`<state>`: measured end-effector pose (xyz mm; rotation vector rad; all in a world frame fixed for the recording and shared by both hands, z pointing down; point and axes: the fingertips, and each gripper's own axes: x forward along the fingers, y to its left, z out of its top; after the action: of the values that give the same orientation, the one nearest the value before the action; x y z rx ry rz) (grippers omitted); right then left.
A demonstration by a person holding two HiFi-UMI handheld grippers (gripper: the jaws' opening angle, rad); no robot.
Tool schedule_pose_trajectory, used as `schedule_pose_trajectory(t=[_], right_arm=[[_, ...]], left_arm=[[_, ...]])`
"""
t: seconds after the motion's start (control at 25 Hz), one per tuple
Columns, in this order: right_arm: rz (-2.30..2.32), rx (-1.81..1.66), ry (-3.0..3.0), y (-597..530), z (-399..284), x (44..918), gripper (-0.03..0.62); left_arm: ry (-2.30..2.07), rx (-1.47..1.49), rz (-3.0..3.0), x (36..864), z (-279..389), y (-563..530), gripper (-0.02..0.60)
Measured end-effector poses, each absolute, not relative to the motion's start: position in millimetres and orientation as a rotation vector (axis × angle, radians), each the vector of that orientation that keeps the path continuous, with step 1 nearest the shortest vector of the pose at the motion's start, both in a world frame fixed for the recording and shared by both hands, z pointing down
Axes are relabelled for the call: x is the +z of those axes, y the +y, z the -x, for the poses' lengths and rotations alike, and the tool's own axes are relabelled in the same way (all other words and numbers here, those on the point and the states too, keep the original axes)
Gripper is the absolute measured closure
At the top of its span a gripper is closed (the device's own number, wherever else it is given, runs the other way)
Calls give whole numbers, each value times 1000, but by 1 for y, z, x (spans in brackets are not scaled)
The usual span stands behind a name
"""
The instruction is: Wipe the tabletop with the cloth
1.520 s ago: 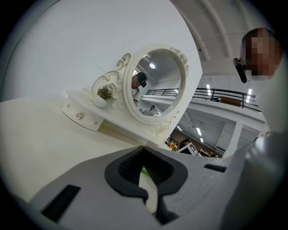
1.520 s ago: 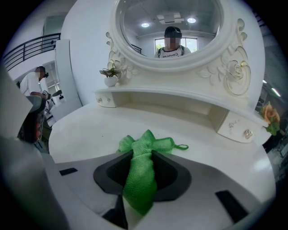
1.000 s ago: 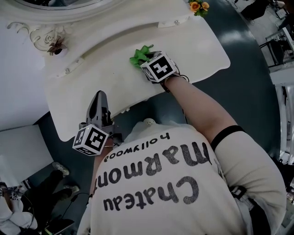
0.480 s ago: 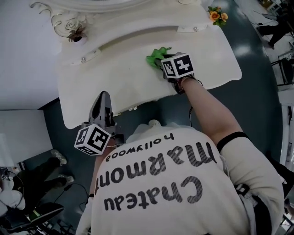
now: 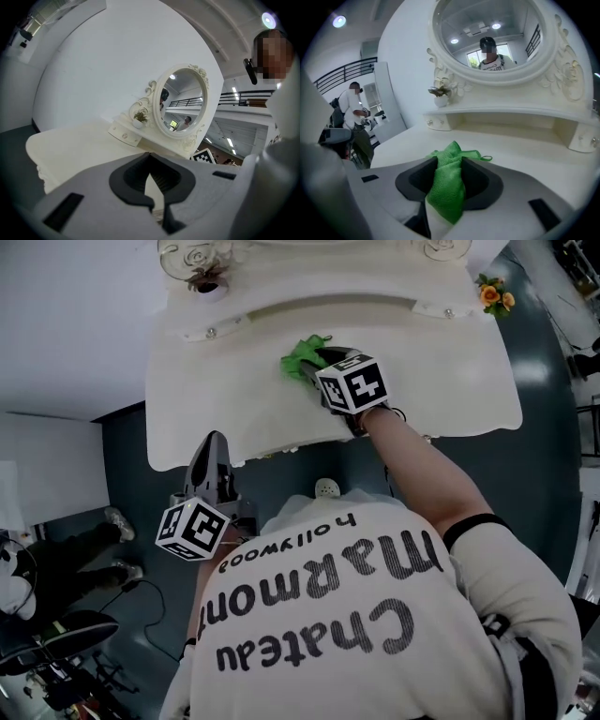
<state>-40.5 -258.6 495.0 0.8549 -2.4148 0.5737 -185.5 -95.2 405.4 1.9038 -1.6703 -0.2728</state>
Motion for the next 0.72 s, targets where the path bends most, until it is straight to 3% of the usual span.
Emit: schedule_pose_trajectory(t=[0.4,0.6,0.72], right_arm=[[-491,458,-2458,-205,163,506,425],[-518,274,-2362,-201,179,521,448],[-519,373,-2324,-198,181,525,448]], left_arm=[[-1824,-329,-1741,418,249,-41,574],[-1781,-351,-1712,430,276,-34,574],[-1739,-354,-1744,421,283,-36,574]])
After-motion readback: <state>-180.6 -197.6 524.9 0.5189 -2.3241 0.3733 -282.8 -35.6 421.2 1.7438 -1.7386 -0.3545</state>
